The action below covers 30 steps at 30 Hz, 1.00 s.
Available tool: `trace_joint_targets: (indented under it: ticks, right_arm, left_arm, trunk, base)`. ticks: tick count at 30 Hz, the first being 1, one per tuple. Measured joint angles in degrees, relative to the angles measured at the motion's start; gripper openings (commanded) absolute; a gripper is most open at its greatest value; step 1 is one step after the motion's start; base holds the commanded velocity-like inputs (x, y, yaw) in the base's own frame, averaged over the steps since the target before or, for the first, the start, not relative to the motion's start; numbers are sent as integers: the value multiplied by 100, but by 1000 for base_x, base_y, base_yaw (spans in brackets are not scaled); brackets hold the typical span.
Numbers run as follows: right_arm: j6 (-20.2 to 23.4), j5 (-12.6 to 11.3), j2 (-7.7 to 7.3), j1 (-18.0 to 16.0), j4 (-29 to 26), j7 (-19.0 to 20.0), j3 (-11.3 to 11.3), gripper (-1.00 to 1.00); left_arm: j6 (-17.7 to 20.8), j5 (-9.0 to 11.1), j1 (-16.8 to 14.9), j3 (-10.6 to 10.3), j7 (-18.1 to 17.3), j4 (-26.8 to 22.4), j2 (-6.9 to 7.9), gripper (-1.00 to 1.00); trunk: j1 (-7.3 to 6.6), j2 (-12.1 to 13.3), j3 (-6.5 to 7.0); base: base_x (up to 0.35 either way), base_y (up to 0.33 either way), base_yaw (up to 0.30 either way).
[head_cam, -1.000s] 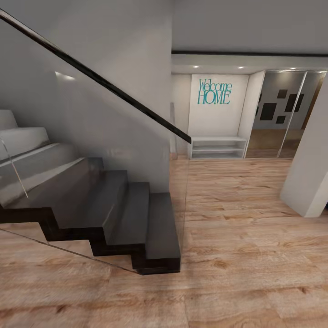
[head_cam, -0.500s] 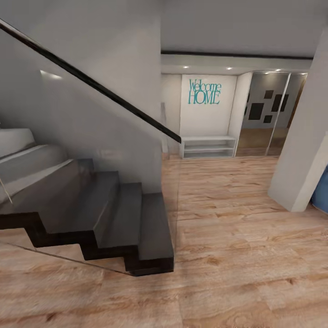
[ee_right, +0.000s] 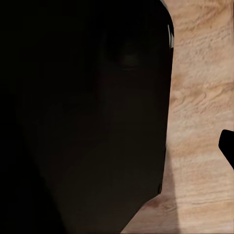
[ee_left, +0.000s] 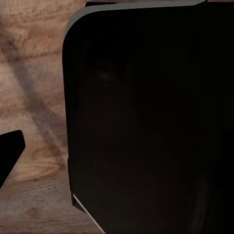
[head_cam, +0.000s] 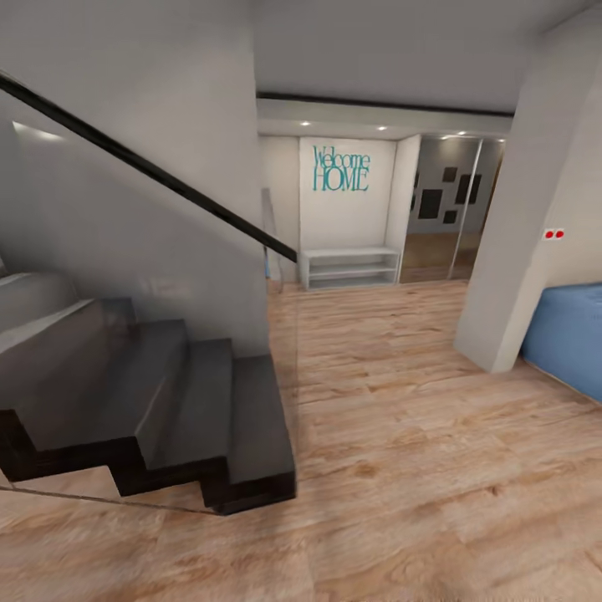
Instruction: In the kitchen, take the popcorn bag from the countertop, put it into the microwave, and heat it until the popcorn is cooked so the cooked popcorn ends up inside the bag.
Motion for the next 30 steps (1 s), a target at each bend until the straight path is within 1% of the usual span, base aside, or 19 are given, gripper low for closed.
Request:
trace_joint_targets:
  ticks: [2, 6, 12, 30]
  right_arm:
    - [-190, 35, 0, 0, 0, 0, 24, 100]
    - [-273, 39, -3, 0, 0, -2, 29, 100]
    - [-289, -15, -4, 0, 0, -7, 10, 100]
    - [-298, -29, -23, 0, 0, -8, 7, 100]
  left_arm:
    - [-1, -1, 0, 0, 5, 0, -1, 100]
    - [5, 0, 0, 0, 9, 0, -1, 100]
    - [7, 0, 0, 0, 15, 0, -1, 100]
    - [5, 8, 0, 16, 23, 0, -5, 100]
  trunk:
    - [0, 0, 0]
    - [0, 0, 0]
    - [0, 0, 0]
    - [0, 0, 0]
  base:
    - [0, 0, -280]
    - [0, 0, -286]
    - [0, 0, -290]
    - [0, 0, -290]
